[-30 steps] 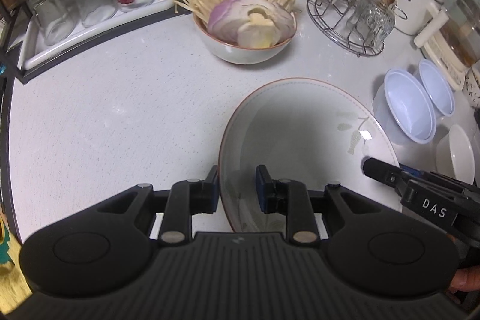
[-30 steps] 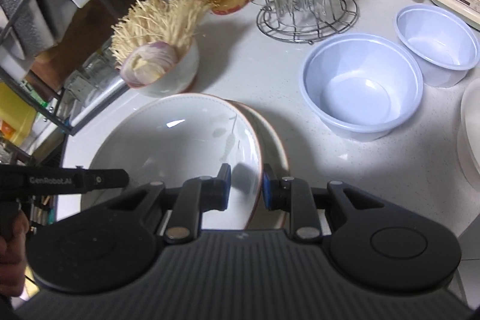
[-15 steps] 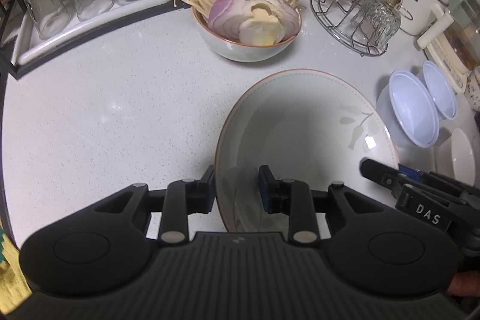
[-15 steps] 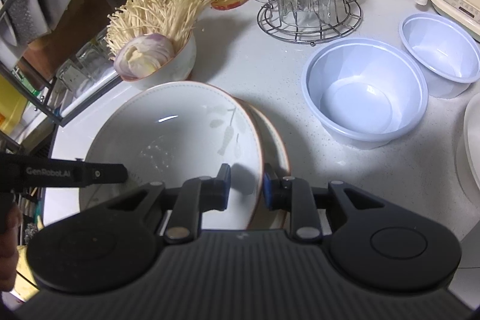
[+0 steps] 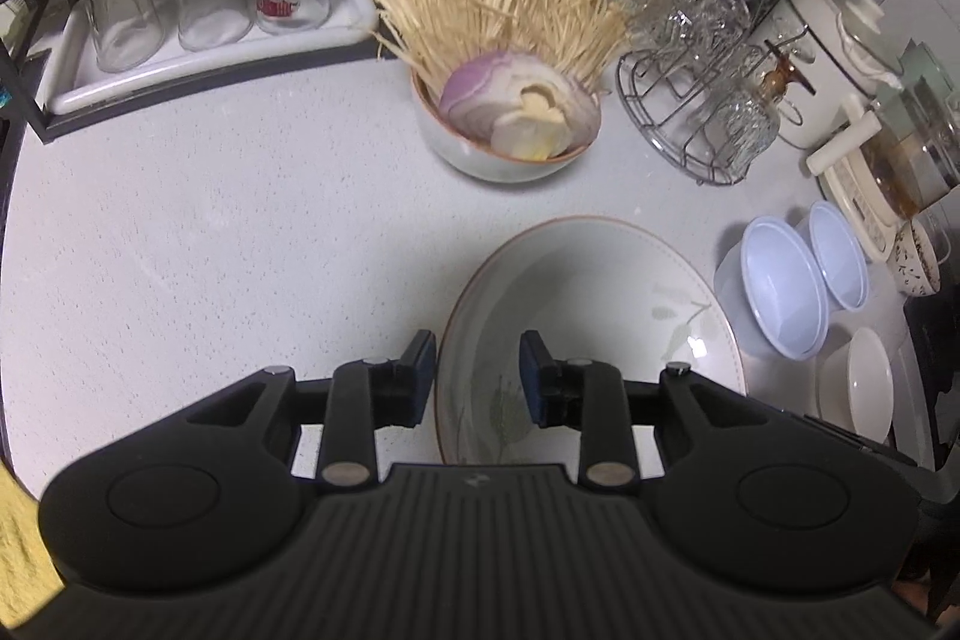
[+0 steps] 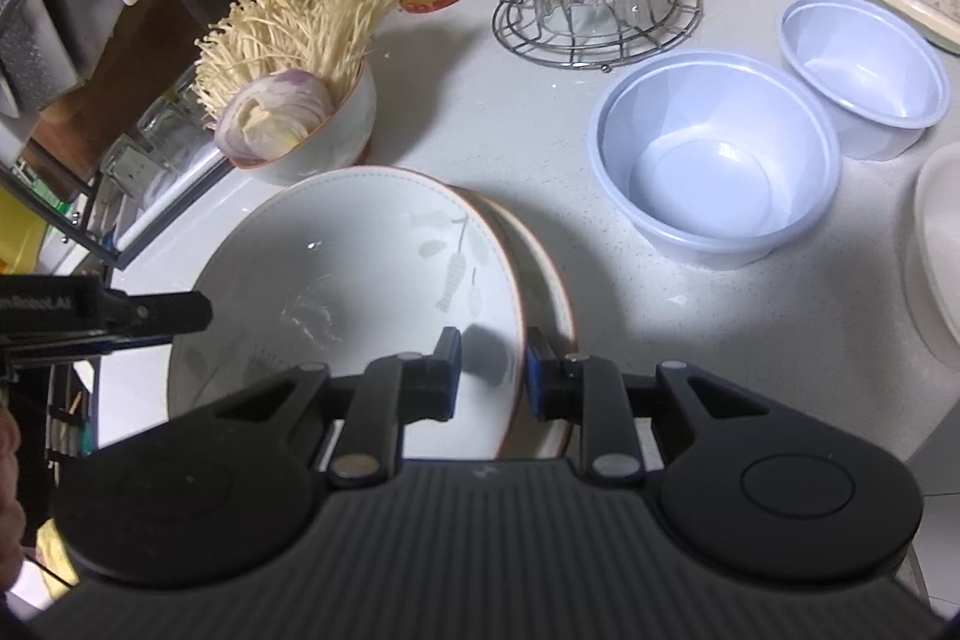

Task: Organize plates and bowls
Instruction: 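Carry the second plate with both grippers and lower it over the stack, then lower the leaf-print plate onto the stack and open both grippers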

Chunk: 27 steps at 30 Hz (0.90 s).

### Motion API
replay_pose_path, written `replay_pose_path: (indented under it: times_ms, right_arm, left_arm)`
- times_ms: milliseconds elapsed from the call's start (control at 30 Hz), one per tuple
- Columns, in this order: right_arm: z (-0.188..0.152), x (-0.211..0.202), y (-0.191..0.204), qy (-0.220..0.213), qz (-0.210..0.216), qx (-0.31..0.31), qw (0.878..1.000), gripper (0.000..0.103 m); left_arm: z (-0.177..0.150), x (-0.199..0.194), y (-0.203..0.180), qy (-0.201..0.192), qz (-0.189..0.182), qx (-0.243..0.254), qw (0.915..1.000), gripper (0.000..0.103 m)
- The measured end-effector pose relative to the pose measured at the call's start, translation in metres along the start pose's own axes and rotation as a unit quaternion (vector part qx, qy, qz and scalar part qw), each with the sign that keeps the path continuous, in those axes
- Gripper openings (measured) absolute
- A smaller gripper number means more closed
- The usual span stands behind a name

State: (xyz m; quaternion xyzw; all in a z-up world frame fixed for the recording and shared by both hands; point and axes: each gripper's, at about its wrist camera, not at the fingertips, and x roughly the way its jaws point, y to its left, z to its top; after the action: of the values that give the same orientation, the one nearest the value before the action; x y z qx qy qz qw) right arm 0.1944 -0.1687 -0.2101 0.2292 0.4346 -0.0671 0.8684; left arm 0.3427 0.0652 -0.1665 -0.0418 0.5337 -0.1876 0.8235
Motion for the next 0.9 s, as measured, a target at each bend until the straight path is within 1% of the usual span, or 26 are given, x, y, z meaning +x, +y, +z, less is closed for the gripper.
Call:
replay_pose_path:
  times_ms: [67, 133, 200, 300, 367, 400, 467, 567, 900]
  right_arm:
    - [0.0, -0.004, -0.001, -0.005, -0.007, 0.005, 1.0, 0.026]
    - [0.002, -0.01, -0.001, -0.012, -0.014, 0.007, 1.0, 0.026]
    - [0.003, -0.014, -0.001, -0.018, -0.019, 0.007, 1.0, 0.026]
    - [0.004, -0.023, 0.0, -0.029, -0.029, 0.008, 0.999, 0.026]
    - [0.006, -0.03, 0.003, -0.043, -0.05, -0.001, 0.998, 0.026]
    - [0.006, -0.034, 0.004, -0.051, -0.051, -0.005, 0.997, 0.026]
    - [0.009, -0.044, 0.004, -0.064, -0.038, -0.004, 0.997, 0.026]
    - [0.013, -0.057, 0.008, -0.08, -0.041, -0.013, 0.996, 0.026]
    - [0.02, -0.104, 0.02, -0.108, -0.021, -0.025, 0.994, 0.026]
  left_arm:
    - [0.001, -0.005, -0.003, -0.006, -0.004, 0.002, 1.0, 0.037]
    - [0.003, -0.012, -0.007, -0.016, -0.003, 0.005, 0.9998, 0.04]
    - [0.005, -0.018, -0.011, -0.026, -0.003, 0.01, 0.9996, 0.047]
    - [0.008, -0.027, -0.018, -0.035, 0.004, 0.024, 0.9991, 0.048]
    - [0.008, -0.033, -0.023, -0.042, 0.009, 0.036, 0.9985, 0.051]
    - [0.008, -0.036, -0.025, -0.045, 0.011, 0.04, 0.9981, 0.052]
    - [0.007, -0.041, -0.03, -0.049, 0.011, 0.049, 0.9975, 0.053]
    - [0.006, -0.048, -0.036, -0.052, 0.007, 0.052, 0.9973, 0.053]
    - [-0.005, -0.079, -0.056, -0.065, 0.005, 0.067, 0.9957, 0.055]
